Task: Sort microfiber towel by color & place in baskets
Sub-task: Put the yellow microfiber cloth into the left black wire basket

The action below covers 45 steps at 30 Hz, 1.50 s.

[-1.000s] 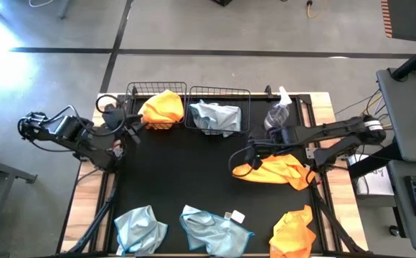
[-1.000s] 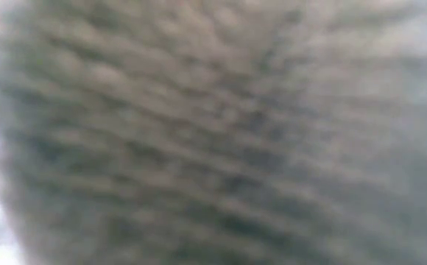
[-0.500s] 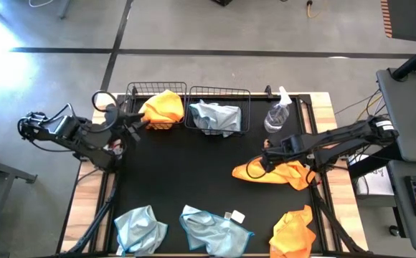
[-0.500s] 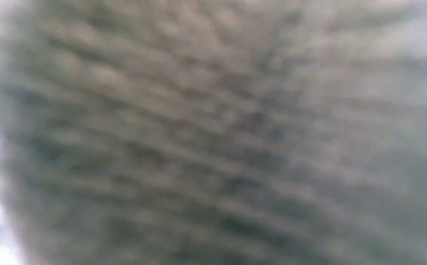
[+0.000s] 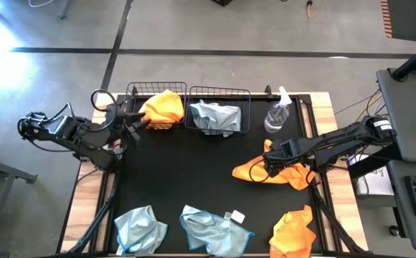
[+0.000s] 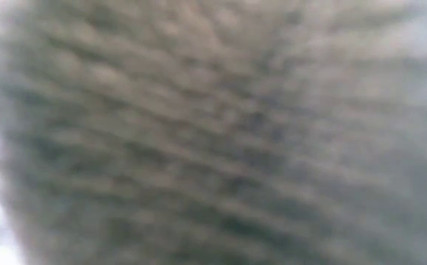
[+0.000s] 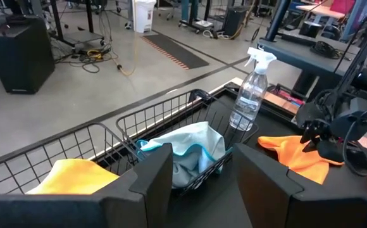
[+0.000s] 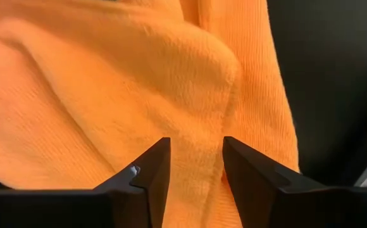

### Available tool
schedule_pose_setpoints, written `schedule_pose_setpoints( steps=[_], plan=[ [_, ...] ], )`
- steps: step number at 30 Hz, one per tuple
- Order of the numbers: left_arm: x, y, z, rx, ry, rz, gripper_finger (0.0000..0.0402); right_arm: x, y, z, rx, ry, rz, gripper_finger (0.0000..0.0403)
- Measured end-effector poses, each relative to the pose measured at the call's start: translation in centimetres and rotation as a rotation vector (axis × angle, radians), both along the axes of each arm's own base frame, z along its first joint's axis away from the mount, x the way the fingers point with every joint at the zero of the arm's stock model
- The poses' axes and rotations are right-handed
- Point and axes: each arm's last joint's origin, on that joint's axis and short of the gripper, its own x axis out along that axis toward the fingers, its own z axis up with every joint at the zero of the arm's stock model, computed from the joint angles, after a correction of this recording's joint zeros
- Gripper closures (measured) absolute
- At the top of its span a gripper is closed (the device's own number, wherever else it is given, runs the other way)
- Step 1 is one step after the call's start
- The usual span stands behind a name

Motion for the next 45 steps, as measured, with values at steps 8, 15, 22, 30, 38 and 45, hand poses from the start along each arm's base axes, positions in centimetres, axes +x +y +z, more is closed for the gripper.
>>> schedule_pose_setpoints(
  steps=[8,15,22,30,38,45],
  plan=[
    [0.0,0.0,0.0,-0.002,-0.005,-0.001,0.0251,-1.0,0.0,-1.5,0.048,0.041,-0.014,0.0237],
    [0.0,0.0,0.0,-0.002,-0.005,-0.001,0.0251,-1.4,0.0,-2.8,0.068,0.021,-0.012,0.0223],
    [0.1,0.0,0.1,-0.006,-0.015,-0.001,0.0251,-1.4,0.1,-3.3,0.096,-0.005,-0.015,0.023],
    [0.1,0.0,0.2,-0.004,-0.019,-0.002,0.0251,-1.3,0.1,-3.3,0.107,-0.02,-0.019,0.0277],
    [0.0,0.0,0.2,0.012,-0.007,-0.008,0.0251,-1.1,0.2,-3.3,0.117,-0.041,-0.039,0.0364],
    [-0.3,0.1,0.3,0.015,-0.012,-0.011,0.0251,-0.6,0.2,-2.8,0.119,-0.063,-0.039,0.0391]
  ],
)
